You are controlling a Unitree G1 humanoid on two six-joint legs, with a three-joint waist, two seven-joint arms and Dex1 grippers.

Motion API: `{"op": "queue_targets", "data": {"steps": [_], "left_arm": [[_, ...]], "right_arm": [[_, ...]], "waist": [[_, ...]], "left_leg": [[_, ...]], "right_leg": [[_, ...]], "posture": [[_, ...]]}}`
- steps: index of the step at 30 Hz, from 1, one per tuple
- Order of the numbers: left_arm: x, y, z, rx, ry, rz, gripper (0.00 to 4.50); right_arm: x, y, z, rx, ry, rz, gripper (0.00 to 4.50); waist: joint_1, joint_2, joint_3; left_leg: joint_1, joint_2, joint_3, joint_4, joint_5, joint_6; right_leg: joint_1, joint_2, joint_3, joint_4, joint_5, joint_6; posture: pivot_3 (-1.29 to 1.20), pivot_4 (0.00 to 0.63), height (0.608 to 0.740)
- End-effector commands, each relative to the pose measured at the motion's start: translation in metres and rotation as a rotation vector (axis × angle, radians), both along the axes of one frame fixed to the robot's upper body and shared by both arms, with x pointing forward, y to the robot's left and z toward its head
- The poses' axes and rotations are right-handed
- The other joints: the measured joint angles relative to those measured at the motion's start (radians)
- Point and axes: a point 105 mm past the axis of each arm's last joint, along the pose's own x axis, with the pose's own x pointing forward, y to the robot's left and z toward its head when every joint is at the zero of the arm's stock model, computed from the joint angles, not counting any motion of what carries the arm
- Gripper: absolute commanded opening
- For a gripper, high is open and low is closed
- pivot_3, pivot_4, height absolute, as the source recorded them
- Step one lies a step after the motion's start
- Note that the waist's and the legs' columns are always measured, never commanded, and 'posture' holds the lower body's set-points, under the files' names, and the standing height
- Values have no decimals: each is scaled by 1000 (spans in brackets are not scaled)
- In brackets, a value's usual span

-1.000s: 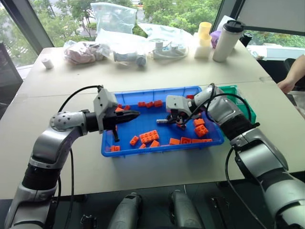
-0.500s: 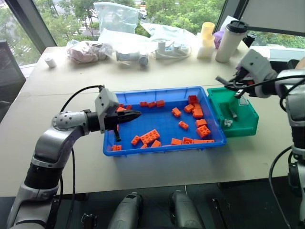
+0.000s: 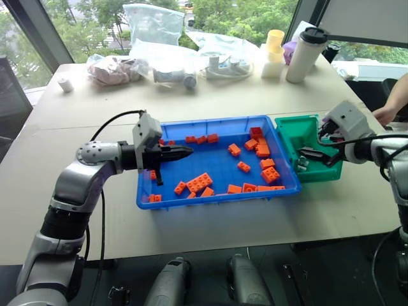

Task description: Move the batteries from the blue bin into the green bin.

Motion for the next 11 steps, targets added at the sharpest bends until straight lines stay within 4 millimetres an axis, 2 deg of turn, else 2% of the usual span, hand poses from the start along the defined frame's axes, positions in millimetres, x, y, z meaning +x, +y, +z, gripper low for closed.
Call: {"op": "queue_targets", "data": {"steps": [1,3,5,11], "left_arm": [[-4,2,18,-17,-51,-16,0],[-5,3,18,-11,-50,-15,0],[-7,6,18,-3,-48,-9,0],[-11,12,19,13,-45,6,0]], "right_arm": [[-11,20,38,5,-122,104,4455],[-18,34,45,26,-133,175,4455],[-31,58,54,19,-169,319,4455],[-51,80,40,41,-115,448,4455]], "waist": [[0,0,0],[0,0,0],[0,0,0],[1,0,0]], "left_leg": [[0,0,0,0,0,0],[0,0,0,0,0,0],[0,0,0,0,-1,1],[0,0,-1,1,-4,6]], "right_leg": [[0,0,0,0,0,0],[0,0,0,0,0,0],[0,0,0,0,0,0],[1,0,-1,-1,0,0]], "posture": [[0,150,740],[0,150,740],[0,150,740],[0,150,740]]}}
